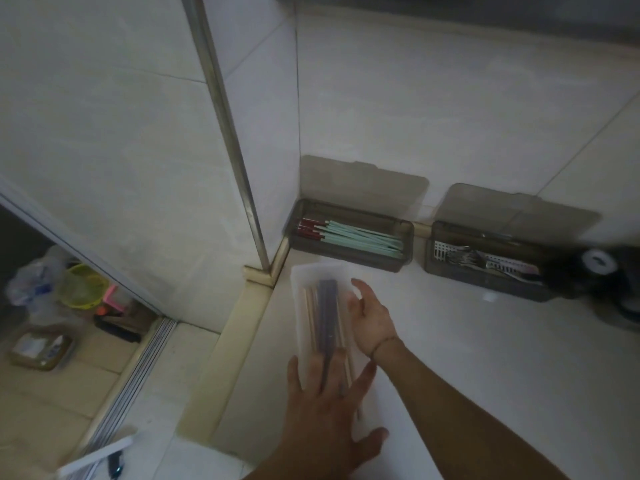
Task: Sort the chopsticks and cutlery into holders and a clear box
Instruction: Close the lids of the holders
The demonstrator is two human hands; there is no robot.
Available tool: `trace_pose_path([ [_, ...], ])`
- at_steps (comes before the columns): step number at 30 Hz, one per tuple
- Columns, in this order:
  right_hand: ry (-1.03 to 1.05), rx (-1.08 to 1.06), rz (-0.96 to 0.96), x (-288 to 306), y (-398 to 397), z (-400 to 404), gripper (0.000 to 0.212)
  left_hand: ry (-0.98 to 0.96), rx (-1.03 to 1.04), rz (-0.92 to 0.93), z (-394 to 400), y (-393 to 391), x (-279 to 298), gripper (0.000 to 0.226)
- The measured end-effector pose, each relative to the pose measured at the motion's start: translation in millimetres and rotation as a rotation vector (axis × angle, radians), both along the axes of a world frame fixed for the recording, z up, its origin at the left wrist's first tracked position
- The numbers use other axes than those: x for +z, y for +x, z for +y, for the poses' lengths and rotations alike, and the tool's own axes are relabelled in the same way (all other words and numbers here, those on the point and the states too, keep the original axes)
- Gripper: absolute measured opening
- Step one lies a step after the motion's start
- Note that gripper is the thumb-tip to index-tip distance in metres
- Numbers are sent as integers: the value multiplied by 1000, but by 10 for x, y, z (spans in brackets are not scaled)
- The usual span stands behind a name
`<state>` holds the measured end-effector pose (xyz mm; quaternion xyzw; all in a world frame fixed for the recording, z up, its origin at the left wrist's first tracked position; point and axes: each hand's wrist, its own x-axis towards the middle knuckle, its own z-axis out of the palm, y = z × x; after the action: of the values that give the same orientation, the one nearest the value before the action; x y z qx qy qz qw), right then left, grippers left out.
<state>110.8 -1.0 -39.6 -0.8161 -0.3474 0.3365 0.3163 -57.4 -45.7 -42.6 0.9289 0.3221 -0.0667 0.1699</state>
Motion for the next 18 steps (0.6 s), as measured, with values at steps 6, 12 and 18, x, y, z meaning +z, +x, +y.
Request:
trace_pose_path([
  [6,18,89,-190,59,-63,45,49,31,1,-3,0,181,63,86],
  [12,47,94,-167,99,-113,-299,49,363,-33,-172,54,-124,-223,30],
  [18,184,-151,-81,66,-395,-1084,59,504,-249,-54,289,-680,-455,41],
])
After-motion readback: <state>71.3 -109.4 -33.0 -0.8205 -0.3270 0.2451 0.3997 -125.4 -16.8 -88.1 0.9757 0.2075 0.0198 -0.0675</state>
